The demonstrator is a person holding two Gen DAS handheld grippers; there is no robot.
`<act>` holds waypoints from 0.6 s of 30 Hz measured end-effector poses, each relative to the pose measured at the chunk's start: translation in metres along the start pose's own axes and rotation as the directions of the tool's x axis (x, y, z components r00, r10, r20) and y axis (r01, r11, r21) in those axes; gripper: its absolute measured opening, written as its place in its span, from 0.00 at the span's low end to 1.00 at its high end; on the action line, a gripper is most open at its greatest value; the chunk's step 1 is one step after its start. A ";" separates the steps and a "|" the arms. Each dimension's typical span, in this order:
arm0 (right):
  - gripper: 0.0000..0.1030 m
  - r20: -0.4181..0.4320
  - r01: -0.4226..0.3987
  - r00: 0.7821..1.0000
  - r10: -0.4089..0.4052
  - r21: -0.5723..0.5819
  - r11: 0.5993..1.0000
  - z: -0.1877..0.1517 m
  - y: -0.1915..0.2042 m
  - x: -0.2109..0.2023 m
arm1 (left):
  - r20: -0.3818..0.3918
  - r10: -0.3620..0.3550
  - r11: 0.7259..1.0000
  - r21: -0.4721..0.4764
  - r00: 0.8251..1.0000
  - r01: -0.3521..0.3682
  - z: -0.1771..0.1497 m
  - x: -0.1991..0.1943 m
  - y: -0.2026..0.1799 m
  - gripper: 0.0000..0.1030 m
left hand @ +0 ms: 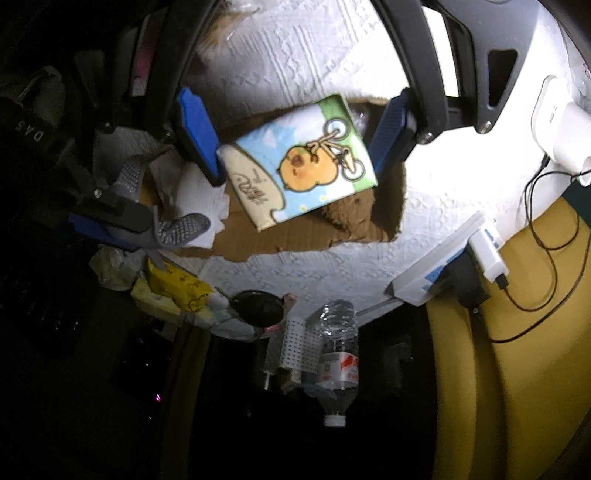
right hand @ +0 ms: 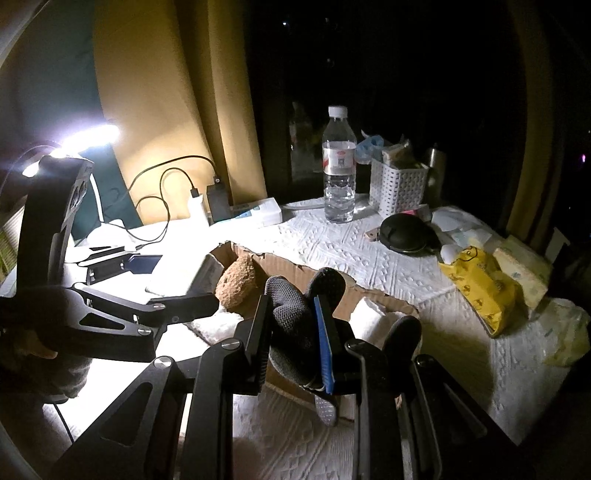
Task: Organize soft objects
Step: 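Carry the tissue pack into the box with the left tool while the right tool carries the gloves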
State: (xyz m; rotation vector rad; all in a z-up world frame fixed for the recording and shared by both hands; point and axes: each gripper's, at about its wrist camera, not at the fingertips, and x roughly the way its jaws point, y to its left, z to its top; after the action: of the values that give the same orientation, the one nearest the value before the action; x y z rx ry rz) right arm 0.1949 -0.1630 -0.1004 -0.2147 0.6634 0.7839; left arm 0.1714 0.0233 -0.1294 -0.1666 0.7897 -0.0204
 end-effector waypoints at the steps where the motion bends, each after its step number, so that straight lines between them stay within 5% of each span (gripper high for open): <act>1: 0.23 -0.003 -0.004 1.000 0.004 0.005 1.000 0.000 -0.002 0.003 | -0.004 0.000 1.000 0.004 1.000 0.000 0.001 0.004 -0.001 0.75; 18: 0.23 -0.046 -0.051 0.997 0.055 0.079 0.996 -0.006 -0.033 0.050 | -0.058 0.016 0.999 0.040 0.998 -0.013 0.021 0.068 -0.004 0.75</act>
State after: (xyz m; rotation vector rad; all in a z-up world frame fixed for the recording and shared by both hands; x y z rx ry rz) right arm 0.2413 -0.1599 -0.1384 -0.1457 0.7464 0.8040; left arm 0.2344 0.0170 -0.1619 -0.1232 0.8477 -0.0273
